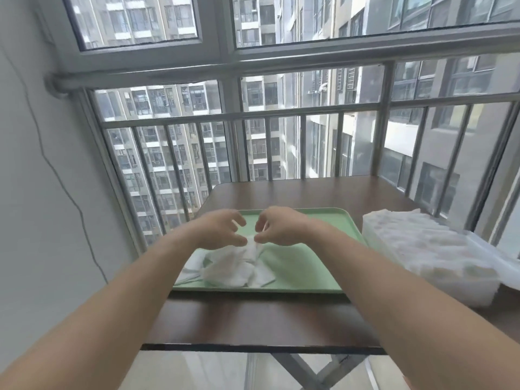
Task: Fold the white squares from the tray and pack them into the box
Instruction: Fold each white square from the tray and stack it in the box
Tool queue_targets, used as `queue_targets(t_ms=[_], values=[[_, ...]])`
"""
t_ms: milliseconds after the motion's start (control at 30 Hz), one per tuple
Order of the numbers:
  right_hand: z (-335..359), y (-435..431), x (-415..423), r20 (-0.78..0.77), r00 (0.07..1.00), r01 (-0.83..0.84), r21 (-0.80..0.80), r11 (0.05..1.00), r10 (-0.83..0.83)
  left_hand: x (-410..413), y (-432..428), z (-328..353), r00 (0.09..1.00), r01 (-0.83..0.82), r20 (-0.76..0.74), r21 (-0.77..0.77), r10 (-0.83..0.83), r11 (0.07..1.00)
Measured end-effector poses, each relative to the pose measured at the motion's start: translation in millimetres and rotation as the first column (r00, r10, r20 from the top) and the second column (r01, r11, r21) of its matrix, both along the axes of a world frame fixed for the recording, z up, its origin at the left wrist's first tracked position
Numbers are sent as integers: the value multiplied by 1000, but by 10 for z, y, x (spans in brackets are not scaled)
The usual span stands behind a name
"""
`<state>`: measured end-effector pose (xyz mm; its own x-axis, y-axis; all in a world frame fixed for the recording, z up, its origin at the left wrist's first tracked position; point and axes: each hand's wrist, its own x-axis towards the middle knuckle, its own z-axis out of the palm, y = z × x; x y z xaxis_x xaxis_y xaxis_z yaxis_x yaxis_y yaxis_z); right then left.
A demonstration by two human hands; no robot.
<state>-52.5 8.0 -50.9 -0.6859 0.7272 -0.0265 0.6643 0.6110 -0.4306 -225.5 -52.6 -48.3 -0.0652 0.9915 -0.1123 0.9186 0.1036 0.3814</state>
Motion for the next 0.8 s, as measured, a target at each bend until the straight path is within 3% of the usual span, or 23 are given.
queue_targets(t_ms=[100, 200, 433, 633, 800], values=[[-91, 61, -146, 32, 999, 11, -34, 999, -10, -14, 73, -72, 1000, -2, -17, -39, 1, 999], [-137, 96, -169, -9, 1000, -17, -112, 994, 16, -35, 98, -120, 999, 32, 9, 36, -32, 999], [-199, 194, -1, -354, 934, -80, -306, 949, -36, -95, 108, -187, 953, 17, 289, 250, -91, 968], [-242, 290, 133, -446, 887, 42, -180, 983, -120, -177, 38, -176, 964, 22, 262, 63, -38, 998], [-269, 266, 179, -550, 811, 93, -215, 972, -199, -94, 30, -192, 961, -34, 277, 86, 9, 996]])
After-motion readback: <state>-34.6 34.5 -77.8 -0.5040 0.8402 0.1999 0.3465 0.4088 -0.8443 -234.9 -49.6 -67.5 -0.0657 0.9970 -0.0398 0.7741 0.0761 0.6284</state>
